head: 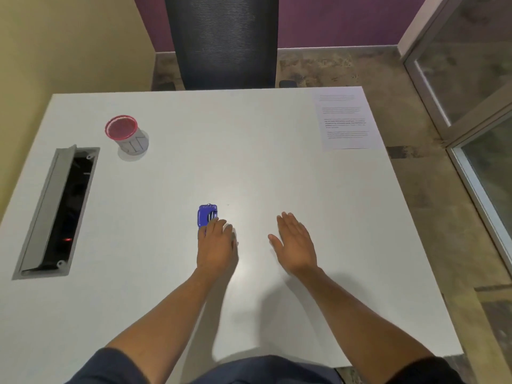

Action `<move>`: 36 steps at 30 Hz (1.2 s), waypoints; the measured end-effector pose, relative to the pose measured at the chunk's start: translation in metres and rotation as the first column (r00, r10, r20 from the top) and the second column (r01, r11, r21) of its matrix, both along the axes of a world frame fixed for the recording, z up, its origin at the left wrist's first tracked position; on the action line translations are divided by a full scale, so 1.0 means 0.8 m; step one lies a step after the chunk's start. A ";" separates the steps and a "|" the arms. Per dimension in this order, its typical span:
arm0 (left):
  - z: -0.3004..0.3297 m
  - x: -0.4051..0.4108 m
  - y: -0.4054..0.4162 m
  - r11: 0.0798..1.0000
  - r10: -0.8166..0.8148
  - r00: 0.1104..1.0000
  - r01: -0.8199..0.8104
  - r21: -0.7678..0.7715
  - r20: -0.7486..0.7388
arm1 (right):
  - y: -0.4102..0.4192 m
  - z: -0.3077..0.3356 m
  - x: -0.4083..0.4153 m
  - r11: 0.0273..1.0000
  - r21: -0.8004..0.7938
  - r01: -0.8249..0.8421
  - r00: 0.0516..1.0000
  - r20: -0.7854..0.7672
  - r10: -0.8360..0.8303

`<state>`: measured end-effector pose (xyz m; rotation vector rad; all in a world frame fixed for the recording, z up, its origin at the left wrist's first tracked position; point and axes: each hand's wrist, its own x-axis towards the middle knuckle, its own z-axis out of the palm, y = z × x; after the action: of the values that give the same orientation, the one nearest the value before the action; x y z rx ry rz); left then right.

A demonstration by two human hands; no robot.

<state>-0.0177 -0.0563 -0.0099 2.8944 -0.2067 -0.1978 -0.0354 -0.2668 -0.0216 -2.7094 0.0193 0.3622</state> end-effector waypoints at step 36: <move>-0.035 0.034 0.006 0.960 -0.068 0.995 0.086 0.265 -0.076 | 0.017 -0.034 -0.018 0.951 0.293 0.102 0.992 -0.107 -0.073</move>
<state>0.0095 -0.0519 -0.0383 3.1445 -0.3033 -0.3606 -0.0501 -0.2529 -0.0486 -2.3827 0.1033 0.4295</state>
